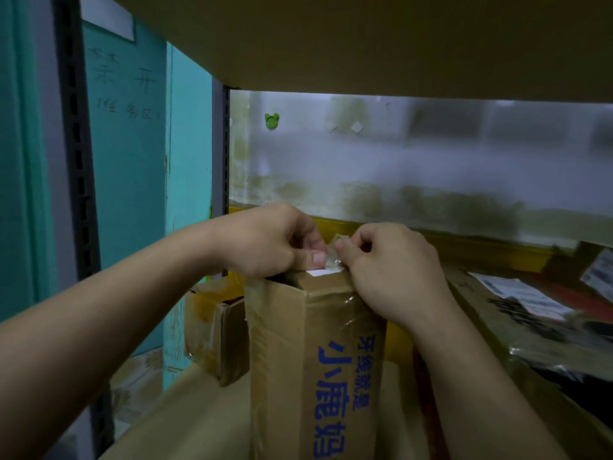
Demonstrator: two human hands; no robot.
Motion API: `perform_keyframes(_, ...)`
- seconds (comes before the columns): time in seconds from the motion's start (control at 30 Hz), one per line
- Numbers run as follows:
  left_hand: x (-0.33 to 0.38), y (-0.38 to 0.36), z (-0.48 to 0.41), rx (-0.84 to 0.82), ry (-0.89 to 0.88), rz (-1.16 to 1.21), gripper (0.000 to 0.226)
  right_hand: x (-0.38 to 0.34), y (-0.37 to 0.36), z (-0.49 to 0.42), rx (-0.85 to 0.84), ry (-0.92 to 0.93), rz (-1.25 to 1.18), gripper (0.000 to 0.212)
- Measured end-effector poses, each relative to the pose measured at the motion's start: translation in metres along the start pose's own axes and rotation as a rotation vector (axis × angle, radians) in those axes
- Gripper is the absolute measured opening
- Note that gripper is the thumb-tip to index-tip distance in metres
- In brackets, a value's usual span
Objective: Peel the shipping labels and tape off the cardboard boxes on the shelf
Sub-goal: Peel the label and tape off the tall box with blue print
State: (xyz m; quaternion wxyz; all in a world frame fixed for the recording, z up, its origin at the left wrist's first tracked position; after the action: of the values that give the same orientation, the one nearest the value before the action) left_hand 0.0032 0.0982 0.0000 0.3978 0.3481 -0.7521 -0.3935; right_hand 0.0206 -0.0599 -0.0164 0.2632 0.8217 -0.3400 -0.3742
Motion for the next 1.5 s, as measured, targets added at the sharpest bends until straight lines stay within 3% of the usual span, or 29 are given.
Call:
perform_keyframes(0.2, -0.009, 0.002, 0.004, 0.021, 0.052, 0.089, 0.022, 0.003, -0.001, 0.002, 0.053, -0.002, -0.023, 0.037)
perform_keyframes(0.43, -0.003, 0.005, 0.009, 0.051, 0.028, -0.017, 0.006, 0.005, 0.0, 0.001, 0.052, -0.022, -0.054, 0.037)
perform_keyframes(0.6, -0.002, 0.001, 0.012, 0.136, -0.069, -0.047, 0.011, 0.005, 0.005, -0.005, 0.0, -0.044, -0.081, 0.033)
perform_keyframes(0.77, -0.004, 0.0, 0.007, 0.042, -0.099, -0.013, 0.018, 0.0, 0.008, -0.015, -0.076, -0.049, -0.041, 0.03)
perform_keyframes(1.03, 0.002, 0.005, -0.007, -0.101, -0.133, -0.083, 0.013, -0.002, 0.005, -0.019, -0.057, -0.074, 0.015, 0.028)
perform_keyframes(1.3, 0.005, -0.004, -0.016, -0.092, -0.098, -0.245, 0.024, -0.003, 0.003, -0.02, -0.045, -0.073, 0.021, 0.026)
perform_keyframes(1.5, 0.003, -0.008, -0.011, -0.095, -0.125, -0.177, 0.028, 0.001, 0.005, -0.016, -0.032, -0.088, -0.012, 0.031)
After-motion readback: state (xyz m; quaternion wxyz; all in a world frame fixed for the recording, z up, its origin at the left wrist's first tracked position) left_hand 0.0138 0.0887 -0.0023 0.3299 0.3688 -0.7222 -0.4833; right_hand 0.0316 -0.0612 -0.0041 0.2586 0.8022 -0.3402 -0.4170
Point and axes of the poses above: each hand's wrist, its own z-axis away from the middle knuckle, its own y-axis out of the back of the hand, x = y × z, the point moved 3 cm from there along -z, towards the middle knuckle, and after that the axes turned 7 degrees about -y, right-handed, at the moved point
